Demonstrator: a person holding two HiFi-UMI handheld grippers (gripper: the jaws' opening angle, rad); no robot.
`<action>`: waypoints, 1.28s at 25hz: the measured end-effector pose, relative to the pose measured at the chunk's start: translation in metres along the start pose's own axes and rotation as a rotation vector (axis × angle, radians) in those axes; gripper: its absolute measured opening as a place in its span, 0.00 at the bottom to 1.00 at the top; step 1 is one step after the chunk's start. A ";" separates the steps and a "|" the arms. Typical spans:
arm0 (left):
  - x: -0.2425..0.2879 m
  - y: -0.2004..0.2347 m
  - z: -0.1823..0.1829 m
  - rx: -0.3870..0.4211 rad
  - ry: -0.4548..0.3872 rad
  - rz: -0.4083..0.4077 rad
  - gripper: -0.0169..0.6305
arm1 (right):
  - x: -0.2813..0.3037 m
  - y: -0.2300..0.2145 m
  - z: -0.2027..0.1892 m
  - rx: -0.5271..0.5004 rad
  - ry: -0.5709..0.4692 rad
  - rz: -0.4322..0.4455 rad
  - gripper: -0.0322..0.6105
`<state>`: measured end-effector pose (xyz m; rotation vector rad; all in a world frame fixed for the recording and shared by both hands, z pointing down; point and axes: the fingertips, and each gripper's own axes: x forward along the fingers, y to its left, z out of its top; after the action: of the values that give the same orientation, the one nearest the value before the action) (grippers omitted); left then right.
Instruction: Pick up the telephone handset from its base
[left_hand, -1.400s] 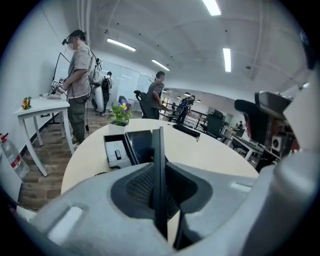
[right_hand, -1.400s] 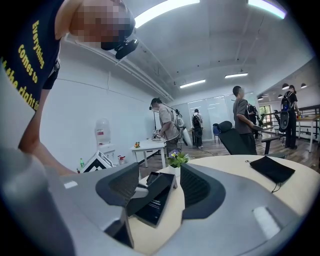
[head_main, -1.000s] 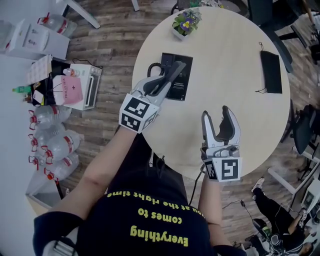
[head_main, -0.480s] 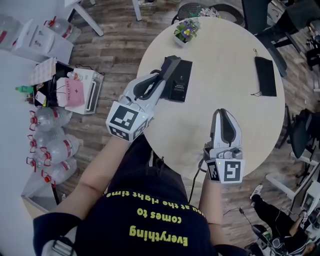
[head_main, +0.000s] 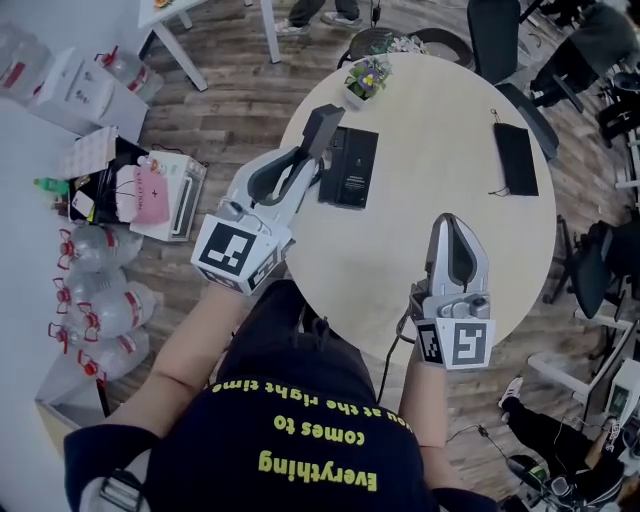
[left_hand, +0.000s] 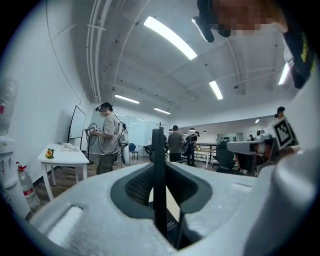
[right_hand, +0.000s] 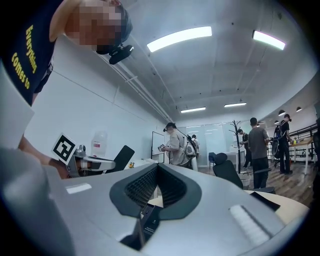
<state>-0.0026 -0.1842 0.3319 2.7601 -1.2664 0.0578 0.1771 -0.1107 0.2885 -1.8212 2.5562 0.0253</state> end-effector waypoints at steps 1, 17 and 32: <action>-0.004 -0.001 0.006 0.002 -0.014 0.001 0.14 | -0.002 0.001 0.005 -0.005 -0.009 -0.001 0.07; -0.061 -0.001 0.071 -0.009 -0.195 -0.009 0.14 | -0.012 0.023 0.057 -0.080 -0.096 -0.045 0.07; -0.081 0.006 0.110 -0.002 -0.300 -0.020 0.14 | -0.020 0.027 0.072 -0.099 -0.118 -0.072 0.07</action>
<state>-0.0612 -0.1390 0.2166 2.8575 -1.2978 -0.3721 0.1574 -0.0824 0.2170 -1.8814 2.4501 0.2560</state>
